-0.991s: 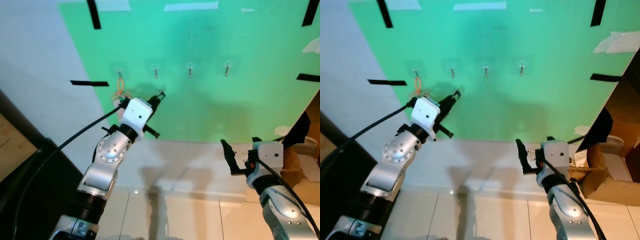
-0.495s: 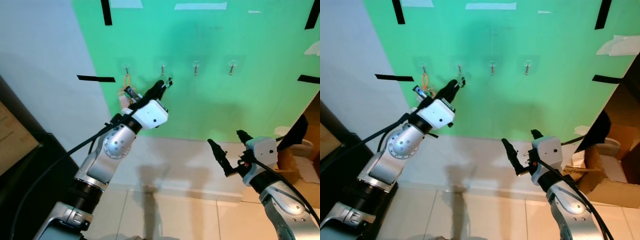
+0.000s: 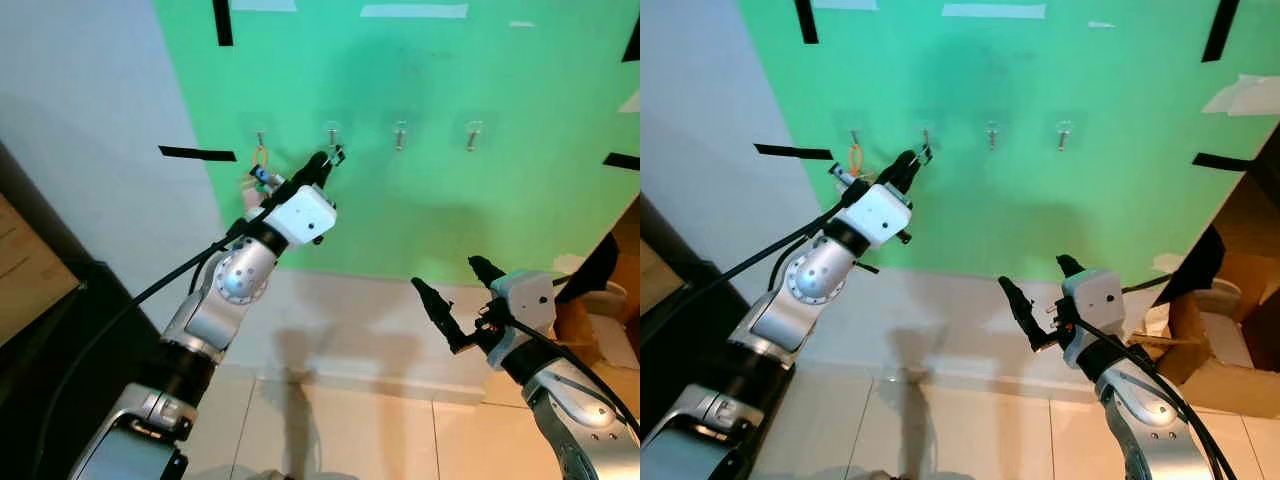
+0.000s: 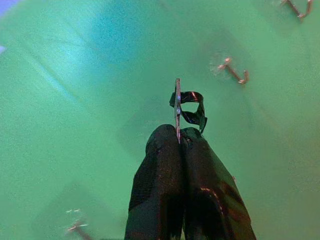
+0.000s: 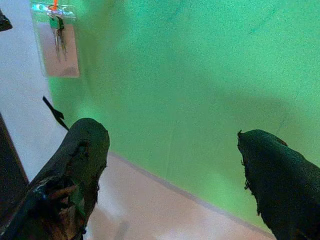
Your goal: Hang keys on a hook
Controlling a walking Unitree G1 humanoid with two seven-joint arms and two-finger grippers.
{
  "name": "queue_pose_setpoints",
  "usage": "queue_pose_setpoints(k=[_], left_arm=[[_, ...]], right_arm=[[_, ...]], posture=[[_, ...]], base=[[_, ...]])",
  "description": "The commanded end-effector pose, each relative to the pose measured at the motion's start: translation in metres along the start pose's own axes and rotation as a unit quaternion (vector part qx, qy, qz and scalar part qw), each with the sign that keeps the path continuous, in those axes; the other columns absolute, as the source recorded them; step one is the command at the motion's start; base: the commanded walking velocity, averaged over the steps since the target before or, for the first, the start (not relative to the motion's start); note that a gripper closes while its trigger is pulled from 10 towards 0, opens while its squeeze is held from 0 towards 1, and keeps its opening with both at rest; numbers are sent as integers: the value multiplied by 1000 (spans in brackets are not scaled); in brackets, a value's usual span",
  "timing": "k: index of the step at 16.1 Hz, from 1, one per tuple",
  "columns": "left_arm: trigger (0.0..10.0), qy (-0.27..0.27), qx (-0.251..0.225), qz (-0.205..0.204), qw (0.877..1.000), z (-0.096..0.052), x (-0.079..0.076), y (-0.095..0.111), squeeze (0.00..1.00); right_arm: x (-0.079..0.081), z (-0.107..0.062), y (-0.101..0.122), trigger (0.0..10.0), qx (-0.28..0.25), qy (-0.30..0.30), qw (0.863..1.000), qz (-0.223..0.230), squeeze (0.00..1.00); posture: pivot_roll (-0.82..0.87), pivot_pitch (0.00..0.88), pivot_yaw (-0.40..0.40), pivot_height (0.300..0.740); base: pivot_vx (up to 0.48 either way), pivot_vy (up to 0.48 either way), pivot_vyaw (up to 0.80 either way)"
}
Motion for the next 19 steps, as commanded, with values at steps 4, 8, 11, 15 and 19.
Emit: queue_pose_setpoints(k=[4,8,11,15,19], left_arm=[[10000,2,7,-22,1000,21,9,-6,0],[10000,-108,69,-140,982,17,-15,-19,0],[10000,-364,74,-143,917,-29,-63,-14,0],[10000,-518,228,-33,824,-91,-76,-70,0],[10000,-527,222,-94,815,-87,-70,-53,0]], right_arm=[[5,-2,8,10000,-8,14,1000,-4,0],[5,-1,8,10000,-1,31,999,-10,0],[5,0,7,10000,7,40,999,-15,0],[11,-2,1,10000,40,68,997,-26,0],[19,-3,0,10000,47,96,994,-17,0]], posture=[[-230,0,48,740],[-219,0,25,740],[-209,0,20,740],[-201,0,22,740],[-214,0,48,740]], base=[[0,0,0],[0,0,0],[0,0,0],[0,0,0],[0,0,0]])
Point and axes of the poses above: a point about 5 cm out from each wrist's last joint towards the gripper, its own z axis pointing out of the wrist towards the gripper, its own y axis along the axis of the wrist's last joint, x = y × z, the point moved 2 cm from there along z, pointing out of the wrist towards the gripper, and after that the axes turned 14 degrees about z, right-handed, at the moved point
